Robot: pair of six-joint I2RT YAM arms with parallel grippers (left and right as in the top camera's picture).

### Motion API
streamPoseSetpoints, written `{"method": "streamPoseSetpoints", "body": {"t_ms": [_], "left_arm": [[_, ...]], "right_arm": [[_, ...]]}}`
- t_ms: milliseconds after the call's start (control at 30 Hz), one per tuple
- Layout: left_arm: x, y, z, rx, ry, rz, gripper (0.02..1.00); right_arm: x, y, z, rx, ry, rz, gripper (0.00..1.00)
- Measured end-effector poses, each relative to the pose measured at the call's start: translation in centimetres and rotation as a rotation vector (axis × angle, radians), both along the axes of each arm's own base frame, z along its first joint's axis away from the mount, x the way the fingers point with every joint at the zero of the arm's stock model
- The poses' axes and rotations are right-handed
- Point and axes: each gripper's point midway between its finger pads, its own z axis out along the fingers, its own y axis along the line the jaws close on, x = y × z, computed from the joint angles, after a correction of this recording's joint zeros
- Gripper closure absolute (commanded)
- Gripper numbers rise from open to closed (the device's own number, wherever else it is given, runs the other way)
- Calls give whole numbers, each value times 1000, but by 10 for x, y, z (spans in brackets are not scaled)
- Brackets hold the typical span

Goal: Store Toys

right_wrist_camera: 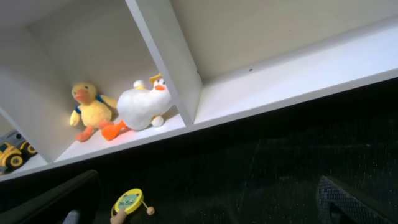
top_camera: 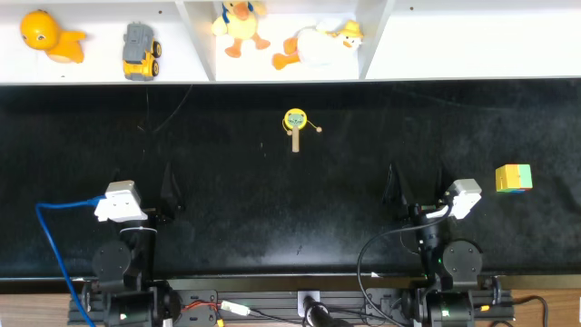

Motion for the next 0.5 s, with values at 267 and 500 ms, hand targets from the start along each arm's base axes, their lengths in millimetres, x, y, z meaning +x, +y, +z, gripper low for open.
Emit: {"method": "streamPoseSetpoints", "body": {"t_ms": [267, 500], "left_arm": [[0, 0, 0, 0, 0, 0, 20], [0, 0, 0, 0, 0, 0, 20]], "right_arm": [[0, 0, 0, 0, 0, 0, 5], [-1, 3, 0, 56, 8, 18, 7]]}}
